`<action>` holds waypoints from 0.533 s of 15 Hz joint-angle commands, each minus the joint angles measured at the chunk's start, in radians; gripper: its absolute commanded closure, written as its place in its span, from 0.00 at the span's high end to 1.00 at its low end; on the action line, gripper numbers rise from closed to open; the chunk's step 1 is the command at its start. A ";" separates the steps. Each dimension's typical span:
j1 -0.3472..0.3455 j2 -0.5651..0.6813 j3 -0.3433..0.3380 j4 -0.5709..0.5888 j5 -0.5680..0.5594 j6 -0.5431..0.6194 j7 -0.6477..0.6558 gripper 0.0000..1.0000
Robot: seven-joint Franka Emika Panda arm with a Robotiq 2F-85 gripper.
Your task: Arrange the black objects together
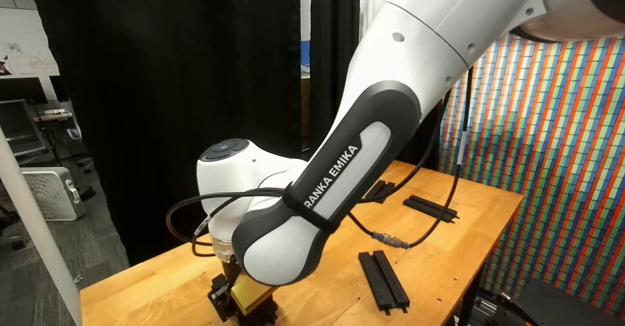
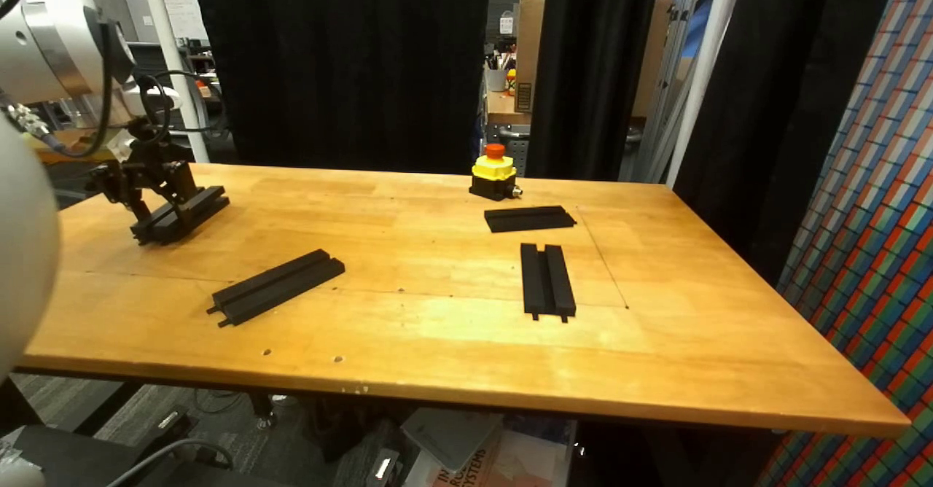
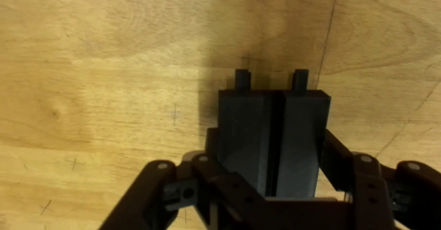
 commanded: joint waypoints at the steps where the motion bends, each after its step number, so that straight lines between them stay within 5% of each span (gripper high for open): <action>1: -0.004 0.008 0.004 0.044 -0.019 -0.044 0.014 0.45; 8: -0.016 0.019 0.011 0.064 -0.004 -0.059 0.000 0.45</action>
